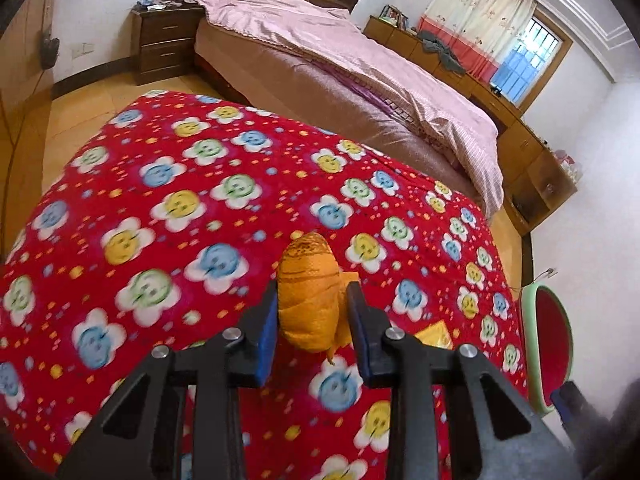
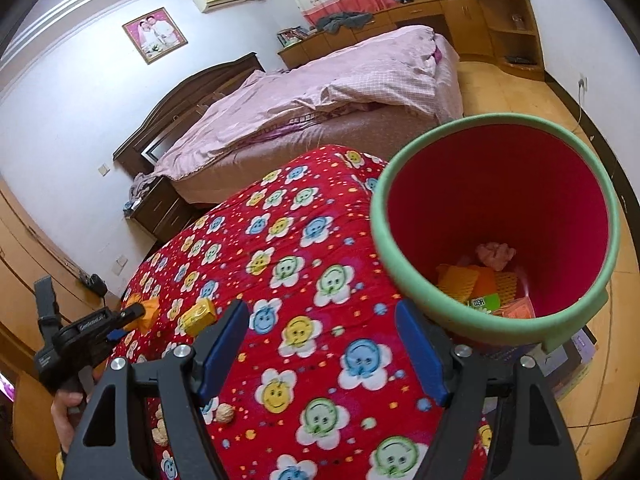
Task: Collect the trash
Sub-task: 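Grasp the yellow cake box with the right gripper while the left holds the orange bag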
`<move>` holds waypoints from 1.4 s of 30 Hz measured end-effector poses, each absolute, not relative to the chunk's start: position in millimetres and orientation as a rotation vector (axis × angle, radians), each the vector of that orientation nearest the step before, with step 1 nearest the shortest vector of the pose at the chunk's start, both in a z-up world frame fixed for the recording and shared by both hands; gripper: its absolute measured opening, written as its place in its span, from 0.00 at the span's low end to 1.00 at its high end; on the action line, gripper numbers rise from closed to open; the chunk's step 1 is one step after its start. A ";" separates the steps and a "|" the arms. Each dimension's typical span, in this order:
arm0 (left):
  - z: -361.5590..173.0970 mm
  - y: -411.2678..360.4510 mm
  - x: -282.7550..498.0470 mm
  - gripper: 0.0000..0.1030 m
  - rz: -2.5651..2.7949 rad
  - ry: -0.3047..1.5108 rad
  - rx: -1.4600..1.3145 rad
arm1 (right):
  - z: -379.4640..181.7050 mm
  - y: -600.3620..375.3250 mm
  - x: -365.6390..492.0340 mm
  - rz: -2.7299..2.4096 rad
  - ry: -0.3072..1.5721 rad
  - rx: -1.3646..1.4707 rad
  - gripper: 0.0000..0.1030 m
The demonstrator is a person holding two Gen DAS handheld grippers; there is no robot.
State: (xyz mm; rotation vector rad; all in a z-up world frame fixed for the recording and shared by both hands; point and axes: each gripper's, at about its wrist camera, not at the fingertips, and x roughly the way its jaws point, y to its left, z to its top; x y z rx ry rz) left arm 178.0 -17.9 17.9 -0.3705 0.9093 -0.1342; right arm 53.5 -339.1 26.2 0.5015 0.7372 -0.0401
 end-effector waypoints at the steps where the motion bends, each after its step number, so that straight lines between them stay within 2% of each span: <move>1: 18.4 -16.1 176.0 0.31 -0.134 0.911 -0.370 | 27.6 -335.4 53.9 -0.036 0.739 0.497 0.76; 16: 18.6 29.5 141.1 0.31 -0.062 0.855 -0.381 | 33.5 -252.9 90.7 0.074 0.805 0.364 0.76; 39: -3.3 51.6 142.0 0.31 -0.008 0.884 -0.386 | -20.1 -178.2 172.3 0.100 0.934 0.165 0.76; 42: -0.9 50.6 138.3 0.31 -0.017 0.873 -0.390 | -20.4 -176.2 169.5 0.075 0.917 0.140 0.65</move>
